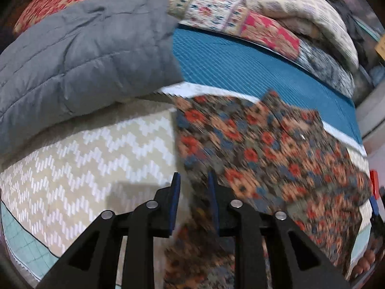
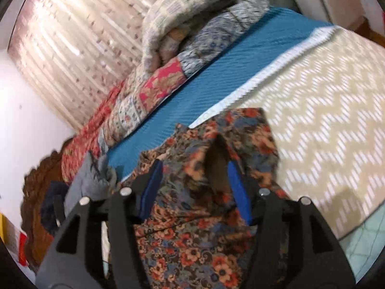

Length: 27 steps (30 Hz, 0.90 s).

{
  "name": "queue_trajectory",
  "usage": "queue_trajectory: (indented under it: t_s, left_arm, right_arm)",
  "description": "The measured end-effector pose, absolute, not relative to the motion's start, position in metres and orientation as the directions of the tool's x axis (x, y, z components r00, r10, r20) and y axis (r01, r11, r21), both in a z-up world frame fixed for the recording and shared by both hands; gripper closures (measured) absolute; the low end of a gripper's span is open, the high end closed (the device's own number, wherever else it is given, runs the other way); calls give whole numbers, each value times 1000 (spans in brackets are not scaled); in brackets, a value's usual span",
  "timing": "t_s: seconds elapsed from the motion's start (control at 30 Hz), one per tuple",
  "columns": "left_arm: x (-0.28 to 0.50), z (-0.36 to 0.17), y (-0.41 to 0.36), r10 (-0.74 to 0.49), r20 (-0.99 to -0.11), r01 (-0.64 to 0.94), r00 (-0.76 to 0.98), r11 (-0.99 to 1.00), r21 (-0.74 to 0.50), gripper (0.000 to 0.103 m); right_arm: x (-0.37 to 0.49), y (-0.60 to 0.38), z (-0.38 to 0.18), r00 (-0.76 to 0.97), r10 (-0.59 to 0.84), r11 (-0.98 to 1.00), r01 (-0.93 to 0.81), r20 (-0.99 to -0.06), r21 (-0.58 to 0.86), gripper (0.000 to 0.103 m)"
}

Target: Fold large clothes

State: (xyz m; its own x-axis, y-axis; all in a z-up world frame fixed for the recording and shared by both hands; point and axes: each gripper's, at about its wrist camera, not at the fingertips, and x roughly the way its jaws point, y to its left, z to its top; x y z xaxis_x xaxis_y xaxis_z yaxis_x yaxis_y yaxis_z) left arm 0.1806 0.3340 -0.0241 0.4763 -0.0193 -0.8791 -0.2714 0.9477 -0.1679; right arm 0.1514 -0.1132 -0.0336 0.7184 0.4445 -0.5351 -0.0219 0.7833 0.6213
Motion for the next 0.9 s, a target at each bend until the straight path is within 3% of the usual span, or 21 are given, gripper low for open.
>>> queue_trajectory:
  t_s: [0.17,0.2,0.23,0.27,0.33,0.47,0.53,0.57,0.63,0.7,0.73,0.83,0.9]
  left_arm:
    - [216,-35,341,-62,-897,-265,437,945,-194,103]
    - [224,-40,337,-73,-901,-254,428,947,-197,103]
    - [233,-45,331,-77,-904,-231,421,954,-189,103]
    - [237,-48,328,-63,-904,-219,424,961,-170,103]
    - [245,-53,319,-14,-904,-197,428,974,-108,94]
    - [246,-41,325,-16,-866,-200,499,971,-134,93]
    - [243,-40,331,-1,-849,-219,529,966,-138,93]
    - [241,-43,335,16,-843,-236,537,963,-131,93]
    - [242,-54,341,55,-850,-276,523,955,-108,93]
    - [244,-68,344,51,-865,-289,499,951,-110,92]
    - [244,-71,342,55,-867,-286,496,953,-103,92]
    - [244,-76,327,140,-853,-254,503,967,9,93]
    - [245,-75,323,161,-853,-241,496,970,42,93]
  right_arm:
    - [176,-90,-44,652,446,827,-40,-613,560,48]
    - [179,-87,-48,626,485,809,-55,-611,586,59]
    - [185,-82,-49,599,515,799,-77,-614,596,86]
    - [186,-79,-46,588,531,795,-97,-610,599,95]
    - [188,-73,-30,594,576,767,-154,-562,623,97]
    - [168,-78,27,643,699,648,-382,-314,659,97]
    - [155,-81,38,646,713,646,-451,-274,616,97]
    - [153,-80,34,650,699,671,-448,-300,591,97]
    - [164,-70,-11,634,542,833,-318,-551,453,97]
    - [181,-64,-66,507,410,911,-179,-758,372,97]
    - [180,-67,-93,461,422,903,-132,-780,410,97]
    - [177,-80,-90,519,475,856,-83,-711,511,97]
    - [178,-86,-91,537,498,825,-50,-681,563,92]
